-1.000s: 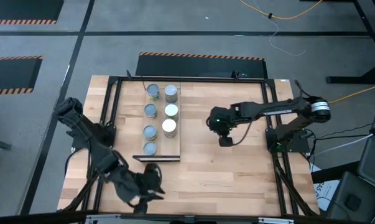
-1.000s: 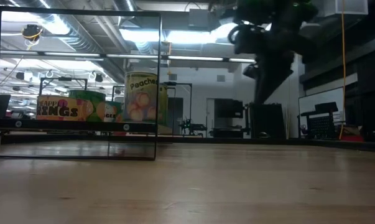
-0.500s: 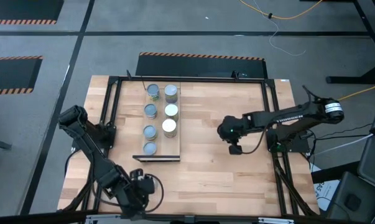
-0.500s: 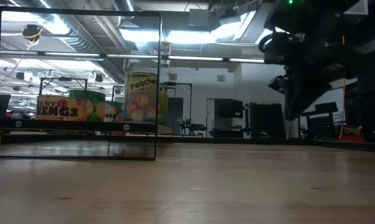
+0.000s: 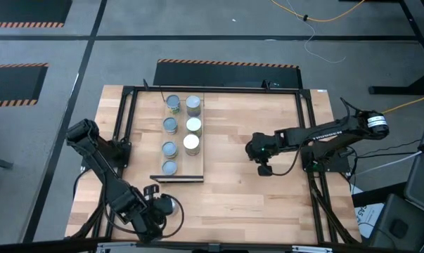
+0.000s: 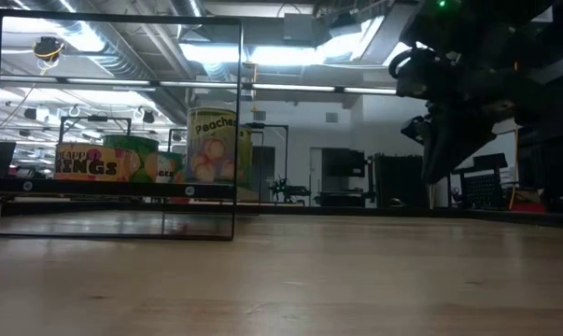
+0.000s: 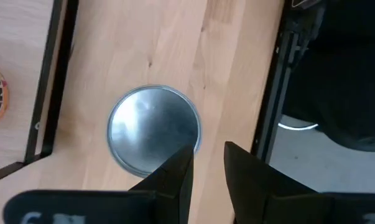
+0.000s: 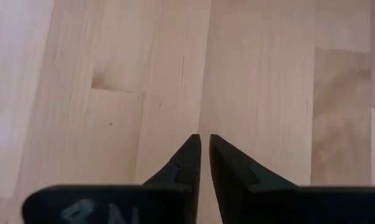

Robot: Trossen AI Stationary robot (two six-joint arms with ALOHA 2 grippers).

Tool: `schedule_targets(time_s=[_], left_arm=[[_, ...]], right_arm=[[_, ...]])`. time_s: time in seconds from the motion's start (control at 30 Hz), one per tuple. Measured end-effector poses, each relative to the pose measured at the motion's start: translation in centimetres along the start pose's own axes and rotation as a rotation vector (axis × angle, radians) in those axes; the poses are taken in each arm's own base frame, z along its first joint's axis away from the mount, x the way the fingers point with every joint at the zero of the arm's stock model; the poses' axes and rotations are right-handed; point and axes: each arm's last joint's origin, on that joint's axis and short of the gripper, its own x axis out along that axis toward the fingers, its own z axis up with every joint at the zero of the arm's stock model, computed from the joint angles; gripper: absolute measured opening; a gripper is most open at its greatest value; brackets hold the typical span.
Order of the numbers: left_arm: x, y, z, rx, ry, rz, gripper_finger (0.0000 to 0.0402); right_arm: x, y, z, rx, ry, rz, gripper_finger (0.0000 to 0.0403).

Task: Pick and place cans onto a shelf
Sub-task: Put the large canned pineapples on the shelf

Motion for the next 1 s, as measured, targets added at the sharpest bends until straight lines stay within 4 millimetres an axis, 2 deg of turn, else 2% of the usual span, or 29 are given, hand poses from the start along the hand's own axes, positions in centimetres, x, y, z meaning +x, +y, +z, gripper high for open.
schedule_targets(time_s=[0.47, 0.73, 0.83, 1.0], left_arm=[[4.1, -0.7, -0.8, 0.055, 0.077, 0.098, 0.0082], [4.3, -0.7, -0.7, 0.058, 0.057, 0.114, 0.008], [4.3, -0.7, -0.7, 0.057, 0.061, 0.113, 0.0066], [4.3, -0.7, -0.7, 0.057, 0.06, 0.113, 0.0016]], right_arm=[[0.0, 0.0, 0.2, -0.004, -0.022, -0.002, 0.0039], [0.0, 0.0, 0.3, -0.004, -0.033, -0.003, 0.0039], [0.0, 0.0, 0.4, -0.004, -0.041, -0.003, 0.0039], [0.0, 0.0, 0.4, -0.003, -0.04, -0.003, 0.0039]])
